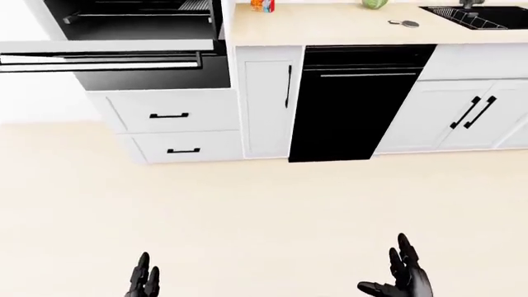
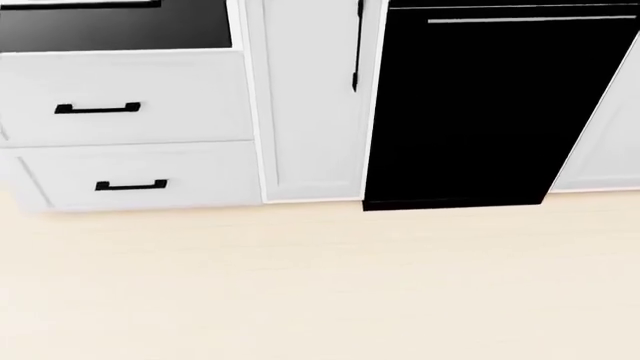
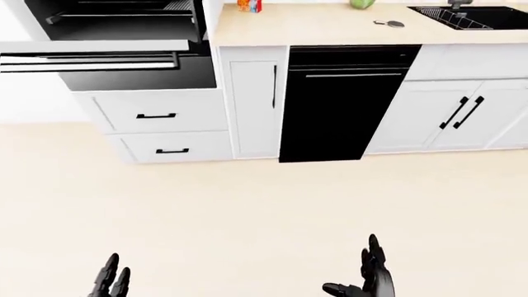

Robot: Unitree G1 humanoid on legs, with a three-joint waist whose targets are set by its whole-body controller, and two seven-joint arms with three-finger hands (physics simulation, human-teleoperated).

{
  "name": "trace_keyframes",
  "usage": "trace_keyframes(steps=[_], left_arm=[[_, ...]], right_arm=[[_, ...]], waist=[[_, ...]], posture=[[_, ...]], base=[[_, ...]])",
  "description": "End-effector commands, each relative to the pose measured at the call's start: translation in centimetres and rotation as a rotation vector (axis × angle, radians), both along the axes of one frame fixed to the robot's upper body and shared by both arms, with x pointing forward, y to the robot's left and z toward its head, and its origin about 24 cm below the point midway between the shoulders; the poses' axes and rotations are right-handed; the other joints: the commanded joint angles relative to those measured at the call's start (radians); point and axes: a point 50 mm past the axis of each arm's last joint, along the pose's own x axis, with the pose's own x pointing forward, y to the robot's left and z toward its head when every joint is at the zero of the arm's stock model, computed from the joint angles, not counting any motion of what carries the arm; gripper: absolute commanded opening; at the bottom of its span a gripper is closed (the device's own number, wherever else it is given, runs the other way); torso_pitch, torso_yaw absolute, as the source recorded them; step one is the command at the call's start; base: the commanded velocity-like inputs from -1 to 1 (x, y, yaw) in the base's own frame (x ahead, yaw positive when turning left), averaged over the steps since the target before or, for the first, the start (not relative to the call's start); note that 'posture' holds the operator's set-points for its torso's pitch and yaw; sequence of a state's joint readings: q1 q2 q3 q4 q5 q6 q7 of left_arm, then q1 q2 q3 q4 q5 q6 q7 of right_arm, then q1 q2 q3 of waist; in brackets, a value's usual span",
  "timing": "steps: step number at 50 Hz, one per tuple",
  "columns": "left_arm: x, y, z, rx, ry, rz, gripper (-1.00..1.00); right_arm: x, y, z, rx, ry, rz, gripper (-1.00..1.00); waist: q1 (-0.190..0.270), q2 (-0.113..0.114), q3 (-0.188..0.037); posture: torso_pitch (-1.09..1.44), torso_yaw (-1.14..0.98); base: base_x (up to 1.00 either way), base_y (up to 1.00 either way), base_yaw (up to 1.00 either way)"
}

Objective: Close the oven door.

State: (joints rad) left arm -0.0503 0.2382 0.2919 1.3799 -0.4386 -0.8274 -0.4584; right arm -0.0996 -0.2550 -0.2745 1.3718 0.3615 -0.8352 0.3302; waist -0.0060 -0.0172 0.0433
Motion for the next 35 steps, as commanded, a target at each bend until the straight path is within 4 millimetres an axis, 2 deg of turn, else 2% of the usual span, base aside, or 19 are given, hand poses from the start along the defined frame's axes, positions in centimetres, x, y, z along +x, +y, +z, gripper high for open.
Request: trace_keyframes(steps=[1, 4, 5, 6, 7, 9, 11, 15, 17, 18, 19, 20, 21, 22, 23, 32, 35], left_arm=[[0.7, 0.43, 0.68, 0.029, -0.046, -0.006, 1.0], [0.76, 0.42, 0.7, 0.029, -0.047, -0.006, 1.0], [0.77, 0.36, 0.69, 0.029, -0.047, -0.008, 1.0], [0.77, 0.36, 0.69, 0.029, -0.048, -0.009, 1.0], [0.77, 0.38, 0.7, 0.029, -0.048, -0.008, 1.0], [0.78, 0.42, 0.72, 0.03, -0.049, -0.007, 1.0], [0.75, 0.4, 0.7, 0.029, -0.048, -0.009, 1.0], [0.67, 0.41, 0.68, 0.029, -0.047, -0.009, 1.0], [0.67, 0.41, 0.67, 0.03, -0.046, -0.009, 1.0], [0.69, 0.43, 0.69, 0.031, -0.046, -0.01, 1.0], [0.69, 0.45, 0.7, 0.031, -0.047, -0.009, 1.0], [0.67, 0.45, 0.7, 0.031, -0.046, -0.01, 1.0], [0.67, 0.44, 0.68, 0.03, -0.046, -0.009, 1.0], [0.67, 0.4, 0.67, 0.029, -0.046, -0.011, 1.0], [0.67, 0.38, 0.67, 0.03, -0.045, -0.012, 1.0], [0.85, 0.39, 0.73, 0.026, -0.049, -0.017, 1.0], [0.77, 0.53, 0.75, 0.027, -0.049, -0.014, 1.0]], right_arm=[[0.69, -0.53, 0.82, -0.035, -0.05, 0.003, 1.0], [0.71, -0.56, 0.81, -0.034, -0.048, -0.001, 1.0], [0.71, -0.56, 0.81, -0.036, -0.048, 0.0, 1.0], [0.7, -0.56, 0.81, -0.036, -0.047, 0.0, 1.0], [0.71, -0.56, 0.81, -0.036, -0.047, 0.0, 1.0], [0.77, -0.56, 0.84, -0.036, -0.049, 0.001, 1.0], [0.75, -0.55, 0.83, -0.036, -0.048, 0.001, 1.0], [0.79, -0.6, 0.85, -0.035, -0.049, -0.002, 1.0], [0.76, -0.58, 0.82, -0.035, -0.047, -0.002, 1.0], [0.74, -0.57, 0.81, -0.035, -0.047, -0.001, 1.0], [0.72, -0.59, 0.81, -0.036, -0.047, -0.002, 1.0], [0.73, -0.59, 0.82, -0.035, -0.047, -0.002, 1.0], [0.74, -0.62, 0.83, -0.035, -0.047, -0.003, 1.0], [0.74, -0.62, 0.83, -0.035, -0.047, -0.002, 1.0], [0.75, -0.61, 0.82, -0.034, -0.047, -0.002, 1.0], [0.87, -0.6, 0.86, -0.034, -0.048, 0.0, 1.0], [0.79, -0.56, 0.82, -0.033, -0.046, 0.001, 1.0]], waist=[[-0.001, 0.001, -0.01], [-0.001, -0.035, -0.01], [-0.002, -0.054, -0.012], [-0.005, -0.082, -0.022], [-0.014, -0.036, -0.012], [-0.012, -0.048, -0.017], [-0.013, -0.044, -0.024], [-0.008, -0.008, -0.01], [-0.007, 0.023, -0.009], [-0.007, 0.046, -0.011], [-0.007, 0.074, -0.014], [-0.003, 0.115, -0.028], [0.0, 0.095, -0.029], [0.004, 0.083, -0.019], [0.005, 0.08, -0.013], [0.0, -0.004, -0.009], [-0.002, -0.051, -0.012]], posture=[[0.0, 0.0], [0.0, 0.0], [0.0, 0.0], [0.0, 0.0], [0.0, 0.0], [0.0, 0.0], [0.0, 0.0], [0.0, 0.0], [0.0, 0.0], [0.0, 0.0], [0.0, 0.0], [0.0, 0.0], [0.0, 0.0], [0.0, 0.0], [0.0, 0.0], [0.0, 0.0], [0.0, 0.0]], base=[[0.0, 0.27, 0.0], [0.0, 0.27, 0.0], [0.0, 0.27, 0.0], [0.0, 0.27, 0.0], [0.0, 0.27, 0.0], [0.0, 0.28, 0.0], [0.0, 0.27, 0.0], [0.0, 0.27, 0.0], [0.0, 0.27, 0.0], [0.0, 0.27, 0.0], [0.0, 0.27, 0.0], [0.0, 0.27, 0.0], [0.0, 0.28, 0.0], [0.0, 0.27, 0.0], [0.0, 0.28, 0.0], [0.0, 0.27, 0.0], [0.0, 0.27, 0.0]])
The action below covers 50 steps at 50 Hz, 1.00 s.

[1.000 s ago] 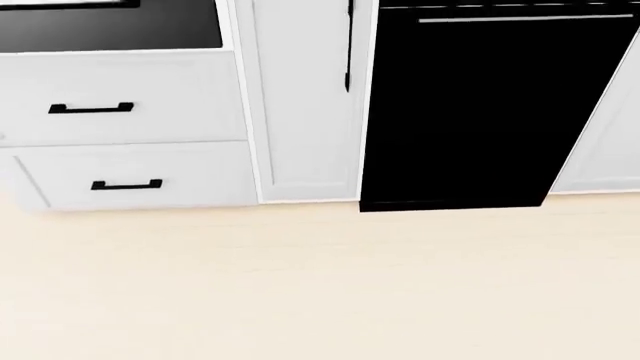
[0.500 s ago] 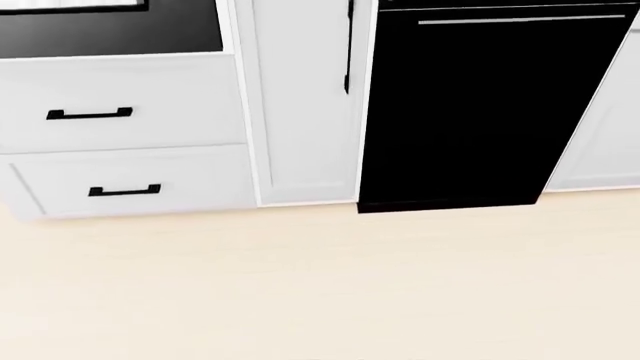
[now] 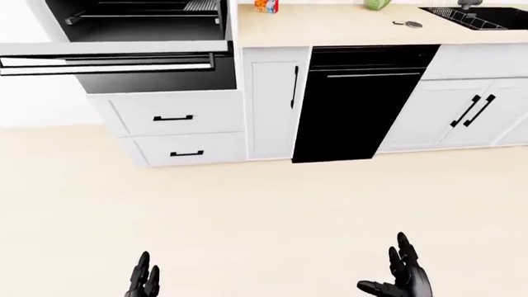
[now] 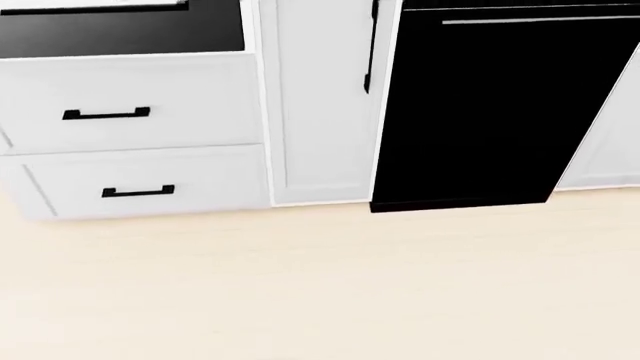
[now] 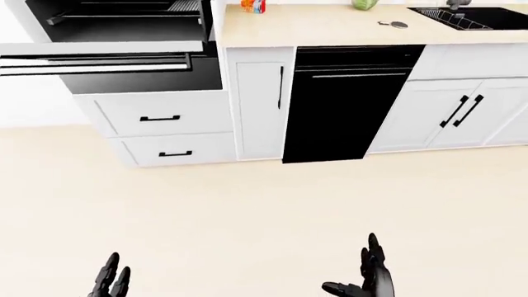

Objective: Close the oven door.

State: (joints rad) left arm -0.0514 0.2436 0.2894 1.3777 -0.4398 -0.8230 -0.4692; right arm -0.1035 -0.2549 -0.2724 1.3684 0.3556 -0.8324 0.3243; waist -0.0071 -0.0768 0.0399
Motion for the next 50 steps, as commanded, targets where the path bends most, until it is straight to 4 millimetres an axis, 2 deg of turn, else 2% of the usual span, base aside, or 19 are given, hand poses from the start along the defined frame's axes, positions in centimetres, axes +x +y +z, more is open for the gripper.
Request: trace_keyframes(steps=[1, 2, 7, 11, 13, 15, 16, 18, 26, 28, 30, 31, 33, 35, 39, 41, 43, 44, 50], left_arm=[[0.7, 0.46, 0.69, 0.027, -0.048, 0.0, 1.0], [0.71, 0.47, 0.7, 0.027, -0.049, 0.001, 1.0], [0.6, 0.38, 0.63, 0.025, -0.045, -0.001, 1.0], [0.61, 0.49, 0.67, 0.028, -0.046, 0.003, 1.0], [0.65, 0.5, 0.69, 0.028, -0.047, 0.003, 1.0], [0.61, 0.44, 0.65, 0.028, -0.046, 0.002, 1.0], [0.55, 0.41, 0.62, 0.027, -0.044, 0.001, 1.0], [0.59, 0.46, 0.65, 0.028, -0.046, 0.002, 1.0], [0.66, 0.46, 0.68, 0.028, -0.048, 0.002, 1.0], [0.66, 0.45, 0.68, 0.027, -0.048, 0.002, 1.0], [0.59, 0.48, 0.67, 0.026, -0.049, 0.003, 1.0], [0.59, 0.51, 0.69, 0.027, -0.049, 0.004, 1.0], [0.67, 0.54, 0.73, 0.027, -0.051, 0.004, 1.0], [0.68, 0.52, 0.72, 0.025, -0.052, 0.004, 1.0], [0.63, 0.56, 0.72, 0.027, -0.051, 0.003, 1.0], [0.66, 0.57, 0.74, 0.027, -0.051, 0.003, 1.0], [0.67, 0.61, 0.75, 0.026, -0.052, 0.004, 1.0], [0.67, 0.59, 0.74, 0.026, -0.052, 0.003, 1.0], [0.77, 0.53, 0.76, 0.025, -0.054, 0.001, 1.0]], right_arm=[[0.54, -0.58, 0.73, -0.03, -0.043, -0.002, 1.0], [0.55, -0.56, 0.73, -0.031, -0.043, -0.002, 1.0], [0.44, -0.49, 0.64, -0.032, -0.038, -0.002, 1.0], [0.45, -0.46, 0.64, -0.034, -0.037, 0.003, 1.0], [0.43, -0.52, 0.66, -0.034, -0.039, 0.001, 1.0], [0.44, -0.51, 0.66, -0.032, -0.039, 0.001, 1.0], [0.4, -0.5, 0.63, -0.033, -0.036, 0.001, 1.0], [0.36, -0.47, 0.61, -0.033, -0.036, 0.001, 1.0], [0.37, -0.4, 0.59, -0.033, -0.034, 0.007, 1.0], [0.36, -0.4, 0.58, -0.033, -0.033, 0.008, 1.0], [0.38, -0.41, 0.6, -0.033, -0.034, 0.008, 1.0], [0.43, -0.44, 0.63, -0.033, -0.036, 0.008, 1.0], [0.47, -0.44, 0.65, -0.032, -0.037, 0.009, 1.0], [0.46, -0.42, 0.64, -0.033, -0.037, 0.009, 1.0], [0.47, -0.46, 0.66, -0.032, -0.037, 0.009, 1.0], [0.46, -0.46, 0.65, -0.033, -0.037, 0.009, 1.0], [0.51, -0.47, 0.67, -0.034, -0.038, 0.008, 1.0], [0.48, -0.47, 0.66, -0.033, -0.037, 0.009, 1.0], [0.52, -0.5, 0.68, -0.031, -0.038, 0.008, 1.0]], waist=[[-0.004, -0.02, -0.017], [-0.011, 0.015, -0.009], [-0.009, 0.023, -0.018], [-0.006, 0.069, -0.007], [-0.006, 0.109, -0.009], [0.0, 0.181, -0.029], [0.006, 0.136, -0.023], [0.01, 0.133, -0.012], [0.002, 0.056, -0.004], [0.001, 0.027, -0.004], [-0.003, -0.025, -0.019], [-0.014, 0.029, -0.008], [-0.013, 0.013, -0.014], [-0.012, 0.018, -0.021], [-0.008, 0.061, -0.007], [-0.007, 0.1, -0.007], [-0.002, 0.174, -0.025], [0.002, 0.154, -0.028], [0.006, 0.102, -0.01]], posture=[[0.0, 0.0], [0.0, 0.0], [0.0, 0.0], [0.0, 0.0], [0.0, 0.0], [0.0, 0.0], [0.0, 0.0], [0.0, 0.0], [0.0, 0.0], [0.0, 0.0], [0.0, 0.0], [0.0, 0.0], [0.0, 0.0], [0.0, 0.0], [0.0, 0.0], [0.0, 0.0], [0.0, 0.0], [0.0, 0.0], [0.0, 0.0]], base=[[0.0, 0.27, 0.0], [0.0, 0.28, 0.0], [0.0, 0.27, 0.0], [0.0, 0.27, 0.0], [0.0, 0.29, 0.0], [0.0, 0.29, 0.0], [0.0, 0.3, 0.0], [0.0, 0.29, 0.0], [0.0, 0.29, 0.0], [0.0, 0.29, 0.0], [0.0, 0.29, 0.0], [0.0, 0.29, 0.0], [0.0, 0.29, 0.0], [0.0, 0.29, 0.0], [0.0, 0.29, 0.0], [0.0, 0.29, 0.0], [0.0, 0.29, 0.0], [0.0, 0.29, 0.0], [0.0, 0.29, 0.0]])
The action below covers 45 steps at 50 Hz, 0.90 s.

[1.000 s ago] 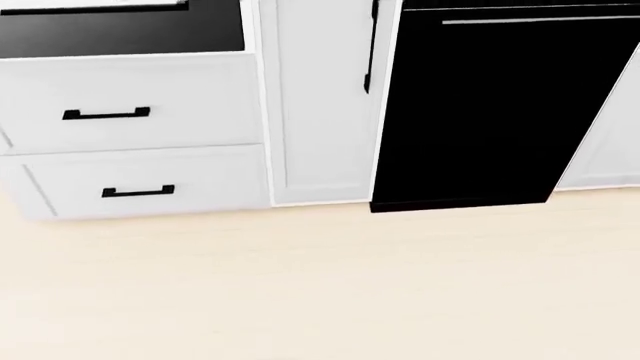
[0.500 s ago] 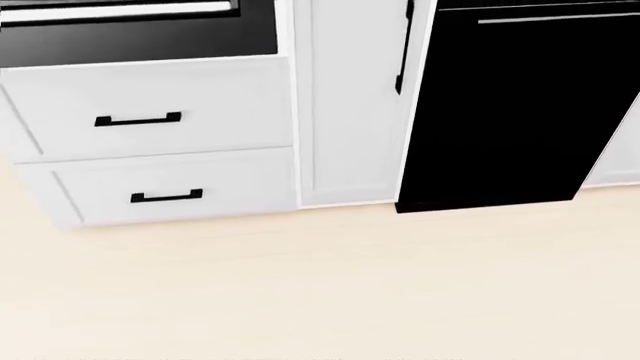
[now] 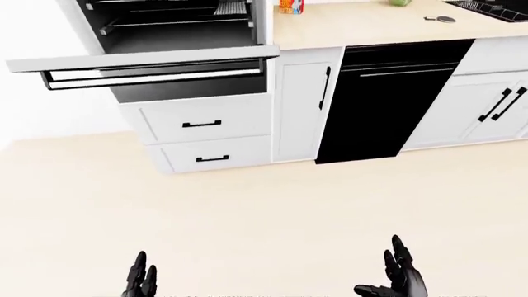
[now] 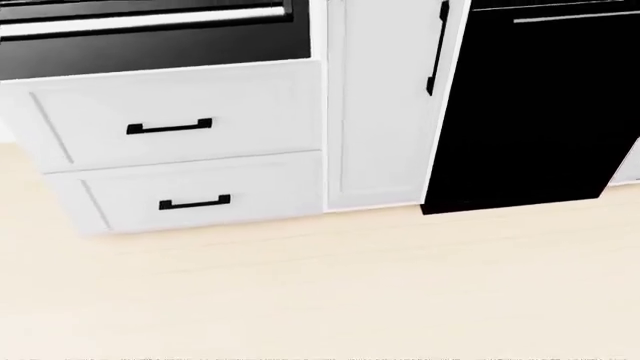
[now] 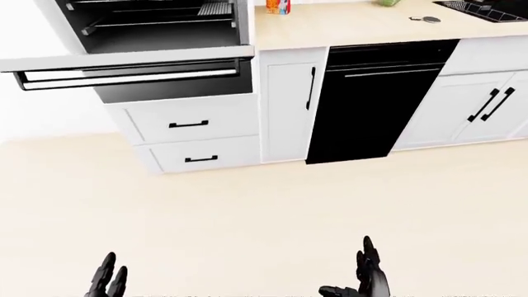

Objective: Close the oven door.

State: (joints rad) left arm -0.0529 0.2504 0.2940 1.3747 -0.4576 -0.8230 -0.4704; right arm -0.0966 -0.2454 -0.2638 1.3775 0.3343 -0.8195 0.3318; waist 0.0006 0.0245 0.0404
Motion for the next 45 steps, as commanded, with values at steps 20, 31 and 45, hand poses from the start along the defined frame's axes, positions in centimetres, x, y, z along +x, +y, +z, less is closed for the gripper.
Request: trace_keyframes(steps=[20, 31, 45], left_arm=[[0.85, 0.01, 0.58, 0.024, -0.043, -0.021, 1.0], [0.75, 0.04, 0.58, 0.027, -0.044, -0.024, 1.0], [0.8, 0.16, 0.64, 0.028, -0.046, -0.021, 1.0]], right_arm=[[0.93, -1.14, 1.18, -0.044, -0.069, -0.023, 1.0], [0.73, -1.04, 1.07, -0.044, -0.065, -0.021, 1.0], [0.71, -1.04, 1.06, -0.048, -0.062, -0.016, 1.0]], waist=[[-0.014, -0.002, -0.008], [-0.005, -0.016, -0.006], [-0.015, -0.067, -0.014]], posture=[[0.0, 0.0], [0.0, 0.0], [0.0, 0.0]], base=[[0.0, 0.29, 0.0], [0.0, 0.29, 0.0], [0.02, 0.27, 0.0]])
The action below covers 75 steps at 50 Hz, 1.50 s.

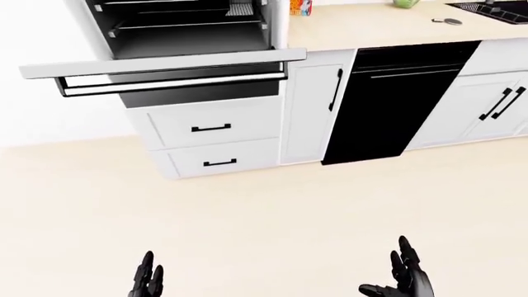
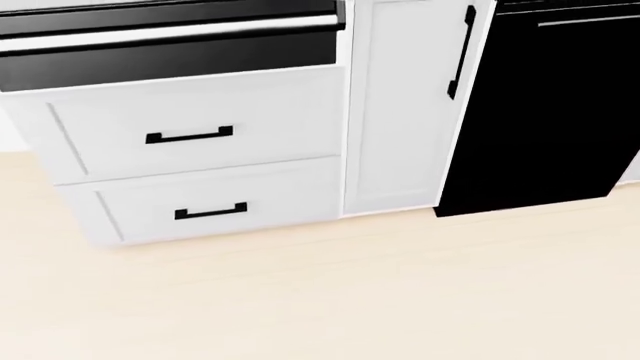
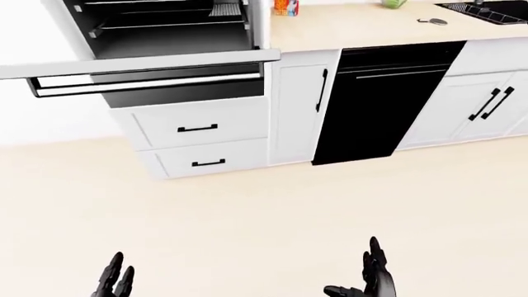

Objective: Close the oven door.

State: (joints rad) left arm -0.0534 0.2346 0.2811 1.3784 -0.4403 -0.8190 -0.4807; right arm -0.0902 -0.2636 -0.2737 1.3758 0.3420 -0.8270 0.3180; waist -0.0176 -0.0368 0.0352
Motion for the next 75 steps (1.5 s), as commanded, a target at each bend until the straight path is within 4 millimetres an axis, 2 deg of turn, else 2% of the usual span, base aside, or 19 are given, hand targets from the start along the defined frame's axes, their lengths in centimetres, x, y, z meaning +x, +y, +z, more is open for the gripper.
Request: trace_keyframes(steps=[1, 4, 7, 8, 16, 22, 23, 27, 31, 35, 36, 45, 50, 51, 55, 59, 63, 64, 75], left_arm=[[0.76, 1.03, 0.98, 0.045, -0.059, 0.017, 1.0], [0.84, 1.14, 1.05, 0.042, -0.064, 0.021, 1.0], [0.91, 1.18, 1.11, 0.045, -0.067, 0.021, 1.0], [0.91, 1.03, 1.07, 0.044, -0.066, 0.015, 1.0], [0.87, 0.71, 0.91, 0.042, -0.058, 0.006, 1.0], [0.79, 0.79, 0.91, 0.044, -0.056, 0.008, 1.0], [0.82, 0.83, 0.93, 0.045, -0.058, 0.01, 1.0], [0.85, 0.85, 0.96, 0.045, -0.059, 0.01, 1.0], [0.78, 0.99, 1.01, 0.047, -0.062, 0.014, 1.0], [0.87, 1.0, 1.04, 0.048, -0.064, 0.014, 1.0], [0.86, 1.02, 1.05, 0.048, -0.064, 0.015, 1.0], [0.77, 0.99, 1.0, 0.047, -0.061, 0.016, 1.0], [0.86, 0.97, 1.02, 0.047, -0.062, 0.015, 1.0], [0.88, 0.98, 1.03, 0.046, -0.063, 0.015, 1.0], [0.78, 0.94, 0.99, 0.046, -0.061, 0.014, 1.0], [0.86, 0.97, 1.01, 0.046, -0.062, 0.015, 1.0], [0.88, 0.99, 1.03, 0.047, -0.063, 0.014, 1.0], [0.88, 1.06, 1.06, 0.048, -0.064, 0.016, 1.0], [1.03, 1.11, 1.16, 0.047, -0.071, 0.018, 1.0]], right_arm=[[1.01, -0.15, 0.8, -0.024, -0.057, 0.017, 1.0], [1.16, -0.2, 0.87, -0.023, -0.06, 0.016, 1.0], [1.16, -0.23, 0.91, -0.022, -0.065, 0.015, 1.0], [1.06, -0.15, 0.84, -0.022, -0.062, 0.018, 1.0], [0.87, 0.01, 0.68, -0.02, -0.053, 0.018, 1.0], [0.74, 0.04, 0.61, -0.019, -0.051, 0.018, 1.0], [0.78, 0.02, 0.63, -0.019, -0.052, 0.017, 1.0], [0.91, 0.12, 0.65, -0.019, -0.053, 0.02, 1.0], [0.93, 0.08, 0.69, -0.021, -0.056, 0.02, 1.0], [0.89, 0.02, 0.69, -0.021, -0.055, 0.019, 1.0], [0.9, 0.01, 0.7, -0.021, -0.055, 0.019, 1.0], [0.94, -0.04, 0.74, -0.018, -0.058, 0.019, 1.0], [0.9, -0.06, 0.73, -0.017, -0.058, 0.018, 1.0], [0.95, -0.07, 0.75, -0.017, -0.059, 0.018, 1.0], [0.92, -0.01, 0.72, -0.017, -0.058, 0.019, 1.0], [0.92, -0.03, 0.72, -0.018, -0.058, 0.019, 1.0], [0.87, -0.03, 0.7, -0.018, -0.057, 0.019, 1.0], [0.88, 0.0, 0.7, -0.018, -0.056, 0.02, 1.0], [0.9, -0.17, 0.76, -0.022, -0.056, 0.016, 1.0]], waist=[[0.004, 0.005, -0.005], [0.003, 0.052, 0.0], [0.012, 0.144, -0.014], [0.017, 0.094, -0.008], [0.016, 0.04, 0.0], [0.013, -0.055, -0.007], [0.003, -0.008, -0.006], [0.003, -0.019, -0.016], [0.005, 0.026, -0.002], [0.009, 0.14, -0.022], [0.017, 0.101, -0.017], [0.016, 0.03, 0.001], [0.012, -0.054, -0.007], [0.001, -0.008, -0.004], [0.002, -0.019, -0.015], [0.004, 0.028, -0.002], [0.011, 0.147, -0.025], [0.017, 0.097, -0.014], [0.017, 0.009, 0.0]], posture=[[0.0, 0.0], [0.0, 0.0], [0.0, 0.0], [0.0, 0.0], [0.0, 0.0], [0.0, 0.0], [0.0, 0.0], [0.0, 0.0], [0.0, 0.0], [0.0, 0.0], [0.0, 0.0], [0.0, 0.0], [0.0, 0.0], [0.0, 0.0], [0.0, 0.0], [0.0, 0.0], [0.0, 0.0], [0.0, 0.0], [0.0, 0.0]], base=[[0.04, 0.26, 0.0], [0.04, 0.26, 0.0], [0.04, 0.26, 0.0], [0.04, 0.26, 0.0], [0.04, 0.26, 0.0], [0.04, 0.26, 0.0], [0.05, 0.26, 0.0], [0.04, 0.26, 0.0], [0.04, 0.25, 0.0], [0.05, 0.26, 0.0], [0.05, 0.26, 0.0], [0.04, 0.26, 0.0], [0.04, 0.26, 0.0], [0.05, 0.25, 0.0], [0.04, 0.26, 0.0], [0.04, 0.26, 0.0], [0.04, 0.26, 0.0], [0.04, 0.26, 0.0], [0.04, 0.25, 0.0]])
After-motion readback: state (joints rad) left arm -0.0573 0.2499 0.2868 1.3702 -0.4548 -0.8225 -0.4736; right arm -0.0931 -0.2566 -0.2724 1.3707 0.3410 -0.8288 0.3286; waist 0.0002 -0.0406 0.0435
